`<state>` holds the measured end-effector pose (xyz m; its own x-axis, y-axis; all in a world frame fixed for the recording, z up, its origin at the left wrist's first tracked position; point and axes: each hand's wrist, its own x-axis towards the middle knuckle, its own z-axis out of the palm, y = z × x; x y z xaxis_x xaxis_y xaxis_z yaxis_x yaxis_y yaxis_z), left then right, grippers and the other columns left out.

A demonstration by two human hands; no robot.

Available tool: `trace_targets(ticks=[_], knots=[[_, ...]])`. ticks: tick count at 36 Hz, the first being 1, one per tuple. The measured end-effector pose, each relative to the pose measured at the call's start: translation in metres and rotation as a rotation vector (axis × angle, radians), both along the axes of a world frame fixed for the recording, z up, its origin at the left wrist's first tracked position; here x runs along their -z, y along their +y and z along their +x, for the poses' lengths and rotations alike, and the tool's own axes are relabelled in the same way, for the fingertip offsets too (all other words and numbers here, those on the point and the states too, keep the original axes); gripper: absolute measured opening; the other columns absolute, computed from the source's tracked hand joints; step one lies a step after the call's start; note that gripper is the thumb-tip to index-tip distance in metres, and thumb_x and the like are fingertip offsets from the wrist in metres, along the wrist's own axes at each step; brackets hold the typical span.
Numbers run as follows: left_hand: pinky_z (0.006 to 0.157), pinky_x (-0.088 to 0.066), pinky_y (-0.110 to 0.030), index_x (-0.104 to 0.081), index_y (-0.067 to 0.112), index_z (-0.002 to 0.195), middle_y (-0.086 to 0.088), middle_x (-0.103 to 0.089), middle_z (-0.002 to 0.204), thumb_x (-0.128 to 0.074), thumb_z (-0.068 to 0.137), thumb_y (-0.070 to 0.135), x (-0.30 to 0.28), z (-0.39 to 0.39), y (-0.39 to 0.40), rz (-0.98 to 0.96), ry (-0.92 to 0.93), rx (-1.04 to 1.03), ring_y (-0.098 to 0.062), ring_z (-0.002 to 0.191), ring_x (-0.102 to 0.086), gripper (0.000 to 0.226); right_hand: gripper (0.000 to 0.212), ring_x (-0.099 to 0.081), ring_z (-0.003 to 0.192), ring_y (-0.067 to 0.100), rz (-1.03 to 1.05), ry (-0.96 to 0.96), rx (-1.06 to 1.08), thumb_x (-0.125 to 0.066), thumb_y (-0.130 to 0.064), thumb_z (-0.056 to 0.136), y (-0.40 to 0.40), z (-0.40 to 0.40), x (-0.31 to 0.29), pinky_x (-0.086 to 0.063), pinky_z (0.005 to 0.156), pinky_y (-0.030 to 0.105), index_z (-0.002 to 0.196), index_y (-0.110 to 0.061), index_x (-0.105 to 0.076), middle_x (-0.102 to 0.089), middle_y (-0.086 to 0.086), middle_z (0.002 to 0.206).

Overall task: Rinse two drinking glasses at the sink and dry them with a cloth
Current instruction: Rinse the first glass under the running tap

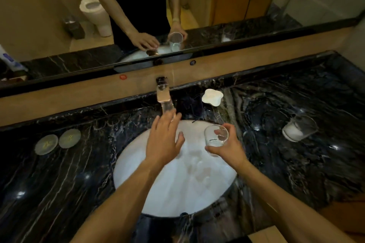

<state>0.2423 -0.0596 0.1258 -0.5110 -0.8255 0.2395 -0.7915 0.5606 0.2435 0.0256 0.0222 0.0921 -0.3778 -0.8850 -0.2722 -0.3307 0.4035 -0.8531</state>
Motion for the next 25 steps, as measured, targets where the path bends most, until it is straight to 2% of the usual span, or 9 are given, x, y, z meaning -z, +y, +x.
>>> trace_targets(ticks=[3,7,11,13,14,16,17,21,25], knots=[[0.115,-0.034,-0.051,-0.055,0.013,0.135,-0.012,-0.051,0.145,-0.062,0.091,0.03,0.031,-0.018,0.039,0.069,-0.002,0.097,-0.032,0.132,-0.049,0.048,0.084,-0.061,0.096,0.006,0.009,-0.018,0.077,-0.092,-0.033,0.056,0.017,-0.023,0.001,-0.045,0.063,0.007,0.111,-0.05,-0.031,-0.06,-0.024,0.109],[0.115,-0.026,-0.044,-0.061,0.018,0.132,-0.007,-0.057,0.142,-0.06,0.091,0.037,0.063,-0.051,0.08,0.174,-0.055,0.246,-0.028,0.128,-0.055,0.045,0.083,-0.059,0.112,0.02,0.021,-0.004,0.166,-0.087,-0.045,0.048,0.043,-0.059,0.004,-0.051,0.091,0.042,0.111,-0.05,-0.033,-0.065,-0.016,0.115],[0.117,-0.02,-0.042,-0.055,0.019,0.139,-0.006,-0.051,0.148,-0.049,0.095,0.041,0.073,-0.1,0.101,0.285,-0.095,0.375,-0.028,0.135,-0.05,0.05,0.082,-0.055,0.121,0.024,0.015,-0.001,0.25,-0.091,-0.034,0.053,0.068,-0.096,0.007,-0.047,0.1,0.05,0.11,-0.047,-0.033,-0.064,-0.014,0.117],[0.119,-0.027,-0.043,-0.048,0.018,0.145,-0.008,-0.047,0.151,-0.048,0.093,0.04,0.076,-0.124,0.108,0.315,-0.12,0.436,-0.03,0.137,-0.046,0.055,0.083,-0.056,0.122,0.018,-0.001,-0.012,0.305,-0.094,-0.021,0.056,0.077,-0.113,0.009,-0.047,0.103,0.041,0.112,-0.041,-0.036,-0.063,-0.003,0.124],[0.119,-0.029,-0.043,-0.043,0.018,0.148,-0.009,-0.043,0.153,-0.048,0.093,0.039,0.078,-0.135,0.113,0.343,-0.133,0.468,-0.03,0.139,-0.042,0.059,0.082,-0.056,0.121,0.014,-0.005,-0.012,0.323,-0.094,-0.018,0.057,0.08,-0.122,0.011,-0.048,0.1,0.03,0.113,-0.038,-0.038,-0.063,-0.002,0.126],[0.119,-0.028,-0.046,-0.037,0.017,0.151,-0.012,-0.033,0.159,-0.052,0.09,0.038,0.084,-0.154,0.125,0.37,-0.142,0.527,-0.032,0.146,-0.031,0.067,0.08,-0.058,0.116,0.007,-0.004,0.005,0.326,-0.094,-0.021,0.058,0.085,-0.138,0.012,-0.044,0.086,0.009,0.113,-0.04,-0.04,-0.062,-0.008,0.125],[0.119,-0.027,-0.048,-0.035,0.017,0.152,-0.012,-0.03,0.161,-0.053,0.089,0.039,0.088,-0.161,0.132,0.372,-0.142,0.543,-0.032,0.148,-0.027,0.07,0.08,-0.058,0.113,0.005,-0.005,0.018,0.32,-0.094,-0.024,0.058,0.085,-0.144,0.012,-0.042,0.083,0.006,0.113,-0.044,-0.04,-0.062,-0.012,0.124],[0.116,-0.032,-0.052,-0.04,0.016,0.151,-0.011,-0.032,0.159,-0.055,0.085,0.041,0.103,-0.176,0.15,0.359,-0.178,0.525,-0.035,0.145,-0.033,0.072,0.081,-0.059,0.107,0.003,-0.028,0.045,0.276,-0.093,-0.024,0.056,0.076,-0.163,0.017,-0.041,0.083,0.003,0.117,-0.047,-0.045,-0.062,-0.016,0.121],[0.117,-0.017,-0.044,-0.032,0.019,0.154,-0.009,-0.028,0.161,-0.054,0.086,0.044,0.111,-0.175,0.15,0.325,-0.168,0.523,-0.031,0.149,-0.023,0.075,0.081,-0.059,0.108,0.001,-0.06,0.032,0.193,-0.091,-0.023,0.058,0.051,-0.168,0.023,-0.044,0.088,0.011,0.114,-0.056,-0.043,-0.061,-0.022,0.117]])
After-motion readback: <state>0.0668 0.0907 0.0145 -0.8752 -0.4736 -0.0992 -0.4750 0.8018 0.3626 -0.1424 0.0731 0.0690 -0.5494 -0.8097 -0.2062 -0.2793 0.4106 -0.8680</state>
